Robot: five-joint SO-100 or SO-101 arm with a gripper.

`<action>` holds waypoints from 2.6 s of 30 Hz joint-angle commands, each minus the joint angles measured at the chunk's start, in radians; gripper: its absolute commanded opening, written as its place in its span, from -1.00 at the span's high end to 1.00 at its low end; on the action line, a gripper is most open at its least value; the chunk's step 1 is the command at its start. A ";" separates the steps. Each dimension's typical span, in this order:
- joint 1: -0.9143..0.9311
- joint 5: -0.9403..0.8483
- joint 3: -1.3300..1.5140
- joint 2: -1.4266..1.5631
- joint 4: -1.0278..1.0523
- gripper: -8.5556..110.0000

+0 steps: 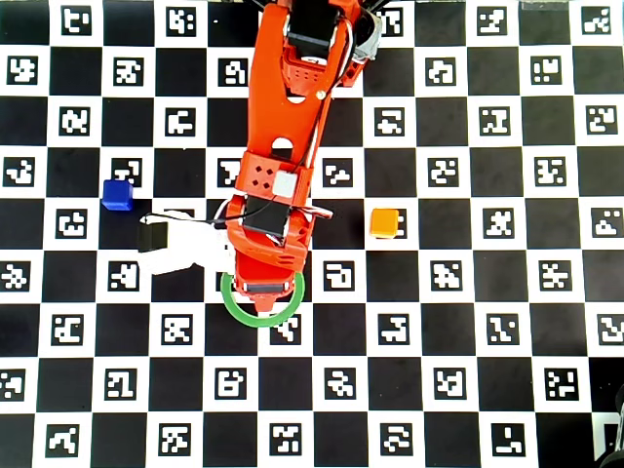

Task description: Grab the red cube then put it in the green circle then put the blue cube on top and finally the orange cube on top

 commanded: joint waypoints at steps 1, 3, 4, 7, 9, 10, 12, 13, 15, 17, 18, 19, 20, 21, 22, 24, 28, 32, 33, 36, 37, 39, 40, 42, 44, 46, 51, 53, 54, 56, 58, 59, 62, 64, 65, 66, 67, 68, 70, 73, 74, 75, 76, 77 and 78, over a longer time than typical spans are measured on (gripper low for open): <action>-0.003 0.006 0.002 0.020 -0.020 0.68; -0.002 0.006 0.006 0.012 -0.028 0.68; -0.002 0.006 0.008 0.009 -0.031 0.68; -0.002 0.006 0.011 0.005 -0.034 0.68; -0.002 0.006 0.011 0.002 -0.037 0.68; -0.002 0.006 0.011 0.000 -0.038 0.68; -0.003 0.008 0.011 -0.005 -0.040 0.68; -0.003 0.008 0.011 -0.008 -0.040 0.68; -0.005 0.009 0.011 -0.012 -0.041 0.68; -0.003 0.009 0.011 -0.014 -0.041 0.68; -0.003 0.009 0.009 -0.015 -0.040 0.68; -0.002 0.009 0.008 -0.017 -0.038 0.68; -0.002 0.009 0.006 -0.018 -0.037 0.68; 0.000 0.009 0.006 -0.018 -0.037 0.68; 0.002 0.009 0.005 -0.020 -0.037 0.68; 0.002 0.009 0.003 -0.021 -0.035 0.68; 0.002 0.011 -0.005 -0.028 -0.028 0.68; 0.002 0.009 -0.017 -0.037 -0.017 0.67; 0.002 0.011 -0.020 -0.038 -0.017 0.67; 0.002 0.011 -0.026 -0.043 -0.011 0.67; 0.000 0.011 -0.028 -0.044 -0.009 0.66; 0.000 0.017 -0.029 -0.044 -0.009 0.63; 0.002 0.021 -0.029 -0.043 -0.011 0.62; 0.003 0.025 -0.029 -0.043 -0.012 0.59; 0.003 0.025 -0.028 -0.041 -0.012 0.56; 0.003 0.025 -0.025 -0.040 -0.014 0.54; 0.005 0.028 -0.015 -0.031 -0.023 0.33; 0.006 0.031 -0.009 -0.026 -0.028 0.29; 0.006 0.032 -0.006 -0.023 -0.029 0.27; 0.009 0.035 0.000 -0.017 -0.037 0.22; 0.011 0.038 0.008 -0.009 -0.041 0.19; 0.011 0.040 0.011 -0.006 -0.043 0.19; 0.014 0.041 0.014 0.003 -0.044 0.15; 0.015 0.040 0.009 0.011 -0.034 0.12; 0.017 0.040 0.006 0.015 -0.028 0.11; 0.017 0.038 0.003 0.020 -0.021 0.10; 0.018 0.038 0.002 0.025 -0.017 0.09; 0.021 0.038 -0.002 0.031 -0.011 0.08; 0.026 0.037 -0.009 0.041 0.006 0.07; 0.032 0.029 -0.021 0.058 0.037 0.05; 0.035 0.026 -0.026 0.064 0.048 0.04; 0.038 0.023 -0.035 0.071 0.058 0.04; 0.041 0.020 -0.044 0.077 0.072 0.03; 0.046 0.018 -0.057 0.083 0.084 0.03; 0.049 0.017 -0.067 0.091 0.097 0.02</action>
